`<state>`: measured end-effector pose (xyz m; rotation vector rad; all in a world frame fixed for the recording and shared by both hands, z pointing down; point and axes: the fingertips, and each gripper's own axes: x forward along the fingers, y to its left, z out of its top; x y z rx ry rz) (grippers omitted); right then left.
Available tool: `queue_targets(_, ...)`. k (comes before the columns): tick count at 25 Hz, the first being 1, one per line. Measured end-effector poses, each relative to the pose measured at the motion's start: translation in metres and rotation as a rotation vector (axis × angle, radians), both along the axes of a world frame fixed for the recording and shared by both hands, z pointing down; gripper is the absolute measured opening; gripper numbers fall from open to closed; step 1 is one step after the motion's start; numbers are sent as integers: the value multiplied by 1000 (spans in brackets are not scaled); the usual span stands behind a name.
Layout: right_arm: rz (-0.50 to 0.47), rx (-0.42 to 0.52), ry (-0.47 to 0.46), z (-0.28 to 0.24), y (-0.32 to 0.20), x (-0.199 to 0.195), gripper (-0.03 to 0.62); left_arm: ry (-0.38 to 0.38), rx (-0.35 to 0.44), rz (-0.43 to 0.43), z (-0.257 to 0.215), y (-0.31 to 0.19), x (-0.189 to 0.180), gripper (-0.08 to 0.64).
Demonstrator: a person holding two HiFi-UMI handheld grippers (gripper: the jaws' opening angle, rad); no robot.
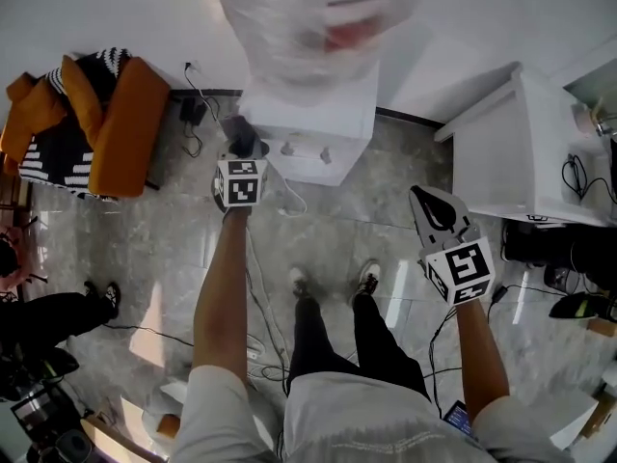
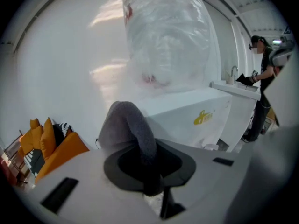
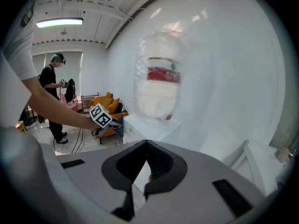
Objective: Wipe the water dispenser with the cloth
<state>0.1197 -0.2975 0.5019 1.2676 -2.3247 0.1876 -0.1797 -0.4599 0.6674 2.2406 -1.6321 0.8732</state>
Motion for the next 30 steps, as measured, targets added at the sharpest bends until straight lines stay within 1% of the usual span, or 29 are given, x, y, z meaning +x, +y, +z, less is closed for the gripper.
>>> queue_targets(4,19,-1,-14,6,-4,7,14,4,11,-47,-3,-1,4,48)
queue_targets(6,23,-3,-16,10,-2,8,14,-4,20,-41,-5,3,10,48)
queue_targets(8,27,-9,-22,13,0,10,14,-3,28,0,-6,8,24,48)
queue_targets(10,27,-11,-31,15,0,10,14,-22,27,60,-9,13,47,48)
queue_targets(12,25,-9,-39,15,0,9,14,-28,24,99,-11,16,67,49)
queue_targets(17,31,-10,-45,17,3,13,14,6,23,157,-11,28,110,48)
queue_targets(23,65,-19,-43,22,8,34,14,48,18,201,-11,36,147,48)
queue_targets(27,95,-26,-52,24,13,46,14,60,7,254,-10,42,171,48)
queue_targets(30,101,-22,-52,23,13,52,14,37,13,293,-9,45,192,48)
